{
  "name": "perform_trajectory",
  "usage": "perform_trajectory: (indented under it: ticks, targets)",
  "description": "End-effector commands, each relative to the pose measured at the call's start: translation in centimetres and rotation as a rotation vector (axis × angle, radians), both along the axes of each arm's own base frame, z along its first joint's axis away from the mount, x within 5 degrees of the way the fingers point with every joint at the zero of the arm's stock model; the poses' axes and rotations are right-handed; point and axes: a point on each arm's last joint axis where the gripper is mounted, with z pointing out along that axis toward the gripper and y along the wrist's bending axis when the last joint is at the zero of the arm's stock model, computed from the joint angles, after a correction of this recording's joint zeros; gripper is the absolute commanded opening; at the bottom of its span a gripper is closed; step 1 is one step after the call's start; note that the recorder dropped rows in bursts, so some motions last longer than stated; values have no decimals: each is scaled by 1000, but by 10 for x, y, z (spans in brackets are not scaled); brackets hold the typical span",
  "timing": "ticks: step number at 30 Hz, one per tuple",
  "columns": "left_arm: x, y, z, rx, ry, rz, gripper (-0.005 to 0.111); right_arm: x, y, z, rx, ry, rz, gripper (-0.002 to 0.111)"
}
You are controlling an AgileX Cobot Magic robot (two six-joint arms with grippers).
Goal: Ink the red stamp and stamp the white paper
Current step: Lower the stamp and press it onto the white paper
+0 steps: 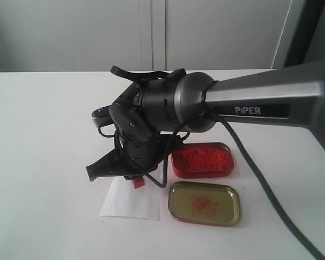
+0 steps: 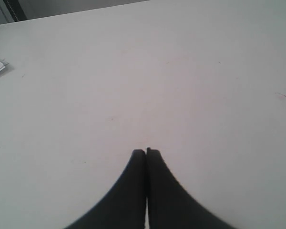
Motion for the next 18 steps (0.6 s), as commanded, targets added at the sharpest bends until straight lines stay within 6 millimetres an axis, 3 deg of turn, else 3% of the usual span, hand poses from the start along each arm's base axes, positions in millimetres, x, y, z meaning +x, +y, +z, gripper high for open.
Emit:
perform_trajectory:
  ticks: [1,11,15,18]
  targets:
    - [0,0,0,0,-6,3,0,0,1,0,5,-14,4,0]
    - [0,0,0,0,-6,3,0,2,1,-7,-20,-21,9,0]
    - [0,0,0,0,-6,3,0,4,4,-29,-48,9,8,0]
    - [0,0,0,0,-6,3,0,4,5,-56,-90,47,9,0]
